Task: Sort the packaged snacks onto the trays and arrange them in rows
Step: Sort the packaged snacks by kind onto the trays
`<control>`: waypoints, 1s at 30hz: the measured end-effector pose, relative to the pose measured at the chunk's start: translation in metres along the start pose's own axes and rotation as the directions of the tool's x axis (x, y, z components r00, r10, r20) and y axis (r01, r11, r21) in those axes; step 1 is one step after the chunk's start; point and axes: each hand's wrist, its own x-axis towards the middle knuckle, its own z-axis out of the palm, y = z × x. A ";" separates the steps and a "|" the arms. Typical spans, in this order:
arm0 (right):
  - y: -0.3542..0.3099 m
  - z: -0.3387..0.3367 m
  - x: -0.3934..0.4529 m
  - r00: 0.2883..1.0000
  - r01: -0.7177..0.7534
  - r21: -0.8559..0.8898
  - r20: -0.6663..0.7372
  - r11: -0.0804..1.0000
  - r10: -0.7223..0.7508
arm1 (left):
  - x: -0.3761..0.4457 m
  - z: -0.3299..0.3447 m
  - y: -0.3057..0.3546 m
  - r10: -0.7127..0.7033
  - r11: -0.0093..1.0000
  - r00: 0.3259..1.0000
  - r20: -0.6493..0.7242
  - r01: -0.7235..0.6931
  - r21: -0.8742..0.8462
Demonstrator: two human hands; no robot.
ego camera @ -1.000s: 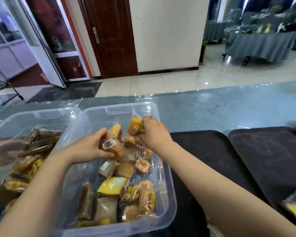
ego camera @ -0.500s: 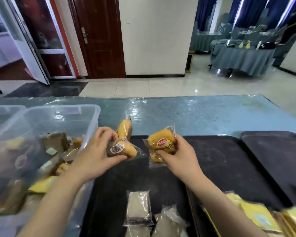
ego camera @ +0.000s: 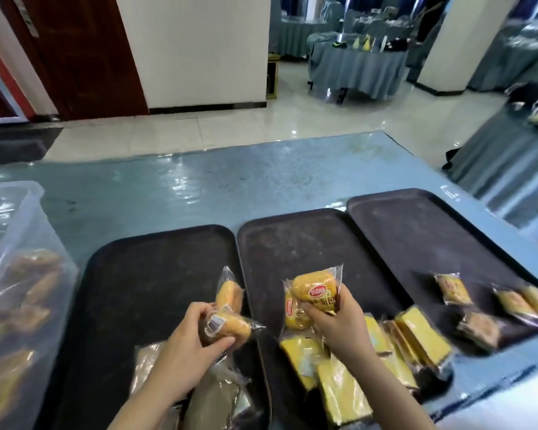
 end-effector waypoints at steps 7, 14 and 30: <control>0.053 -0.089 0.031 0.994 -0.074 0.096 -0.069 0.993 0.081 | 0.038 0.080 0.055 0.002 0.999 0.997 0.075 0.002 -0.048; 0.127 -0.209 0.088 0.980 -0.152 0.131 -0.108 0.980 0.167 | 0.070 0.213 0.139 -0.031 0.992 0.984 0.174 0.052 -0.118; 0.258 -0.405 0.163 0.924 -0.349 -0.236 -0.245 0.907 0.292 | 0.113 0.440 0.252 -0.051 0.978 0.929 0.366 -0.028 0.206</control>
